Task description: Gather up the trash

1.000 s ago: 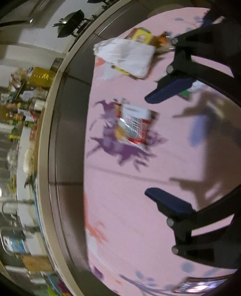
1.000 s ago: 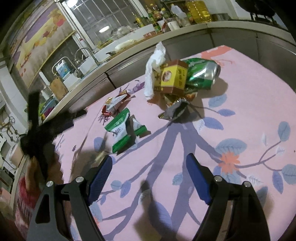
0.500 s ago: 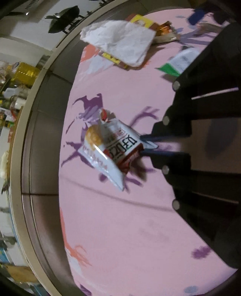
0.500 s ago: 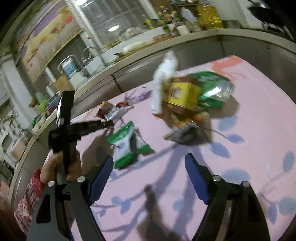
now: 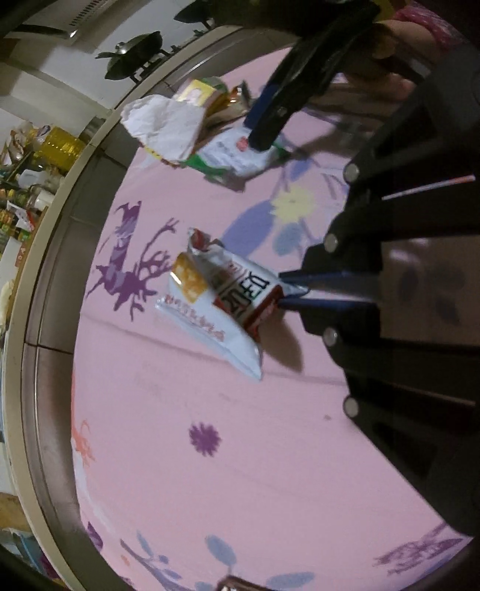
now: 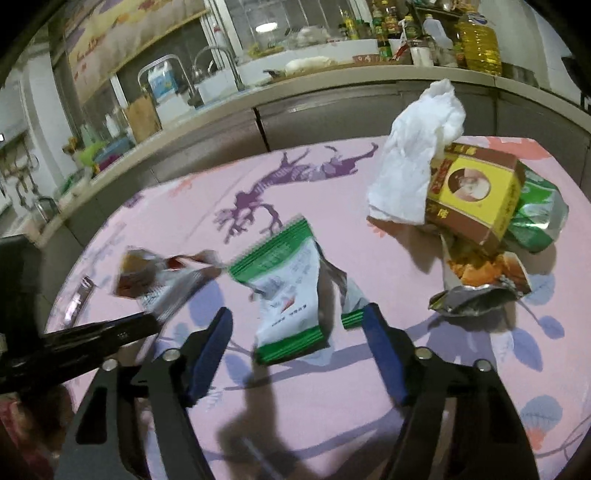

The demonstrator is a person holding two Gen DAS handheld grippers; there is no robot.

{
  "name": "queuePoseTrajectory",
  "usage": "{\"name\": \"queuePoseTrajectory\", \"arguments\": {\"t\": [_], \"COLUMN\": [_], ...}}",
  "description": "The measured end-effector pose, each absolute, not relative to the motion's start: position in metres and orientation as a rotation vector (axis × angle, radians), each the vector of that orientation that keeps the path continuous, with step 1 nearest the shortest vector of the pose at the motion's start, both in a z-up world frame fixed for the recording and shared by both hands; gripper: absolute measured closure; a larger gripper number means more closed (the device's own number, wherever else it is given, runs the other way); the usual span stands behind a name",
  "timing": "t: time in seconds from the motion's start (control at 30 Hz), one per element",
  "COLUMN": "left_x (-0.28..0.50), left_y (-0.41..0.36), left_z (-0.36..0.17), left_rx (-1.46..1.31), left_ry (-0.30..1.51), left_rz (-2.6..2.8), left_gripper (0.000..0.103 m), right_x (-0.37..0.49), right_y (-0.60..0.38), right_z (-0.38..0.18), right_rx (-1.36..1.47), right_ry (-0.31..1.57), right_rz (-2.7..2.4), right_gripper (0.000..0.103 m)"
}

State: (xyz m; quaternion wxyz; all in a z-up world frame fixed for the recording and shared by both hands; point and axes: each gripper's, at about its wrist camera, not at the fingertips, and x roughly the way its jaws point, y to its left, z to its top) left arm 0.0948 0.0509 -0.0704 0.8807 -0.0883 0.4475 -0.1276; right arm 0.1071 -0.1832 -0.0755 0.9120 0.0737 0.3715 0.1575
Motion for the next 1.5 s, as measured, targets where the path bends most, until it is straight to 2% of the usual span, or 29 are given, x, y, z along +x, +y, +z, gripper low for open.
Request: {"name": "queuePoseTrajectory", "arguments": {"t": [0.03,0.07,0.13,0.17,0.23,0.33,0.5,0.6,0.77,0.83,0.93,1.03,1.27,1.5], "left_x": [0.091,0.089,0.086,0.086,0.087,0.085,0.082,0.081,0.079,0.078,0.075,0.073,0.068,0.075], "left_y": [0.051,0.051,0.051,0.052,0.055,0.055,0.055,0.056,0.057,0.058,0.061,0.065,0.076,0.109], "left_z": [-0.07,-0.07,-0.069,-0.069,-0.07,-0.07,-0.07,-0.07,-0.069,-0.07,-0.071,-0.071,-0.068,-0.042], "left_rx": [-0.174,-0.159,-0.14,-0.132,-0.13,-0.113,-0.089,-0.083,-0.069,-0.06,-0.06,-0.06,-0.079,-0.248], "left_ry": [0.929,0.923,0.909,0.911,0.911,0.906,0.904,0.905,0.899,0.897,0.895,0.895,0.903,0.846], "left_rz": [-0.26,-0.248,-0.216,-0.2,-0.191,-0.167,-0.137,-0.119,-0.09,-0.068,-0.058,-0.046,-0.041,-0.086], "left_gripper": [0.095,0.095,0.095,0.095,0.095,0.095,0.095,0.091,0.061,0.05,0.047,0.044,0.042,0.035], "right_x": [0.107,0.108,0.106,0.104,0.098,0.087,0.064,0.053,0.045,0.043,0.04,0.035,0.028,0.028], "right_y": [-0.183,-0.182,-0.181,-0.18,-0.181,-0.185,-0.189,-0.187,-0.19,-0.19,-0.19,-0.191,-0.193,-0.195], "right_z": [-0.075,-0.076,-0.077,-0.078,-0.079,-0.082,-0.085,-0.087,-0.088,-0.088,-0.086,-0.086,-0.086,-0.084], "right_rx": [0.149,0.136,0.123,0.12,0.126,0.149,0.176,0.171,0.22,0.227,0.22,0.218,0.221,0.217], "right_ry": [0.764,0.773,0.78,0.781,0.784,0.788,0.791,0.784,0.767,0.763,0.754,0.751,0.754,0.763], "right_rz": [0.318,0.313,0.321,0.322,0.334,0.337,0.352,0.356,0.346,0.35,0.349,0.348,0.339,0.33], "right_gripper": [0.053,0.057,0.074,0.076,0.087,0.089,0.089,0.088,0.079,0.071,0.056,0.05,0.048,0.048]}}
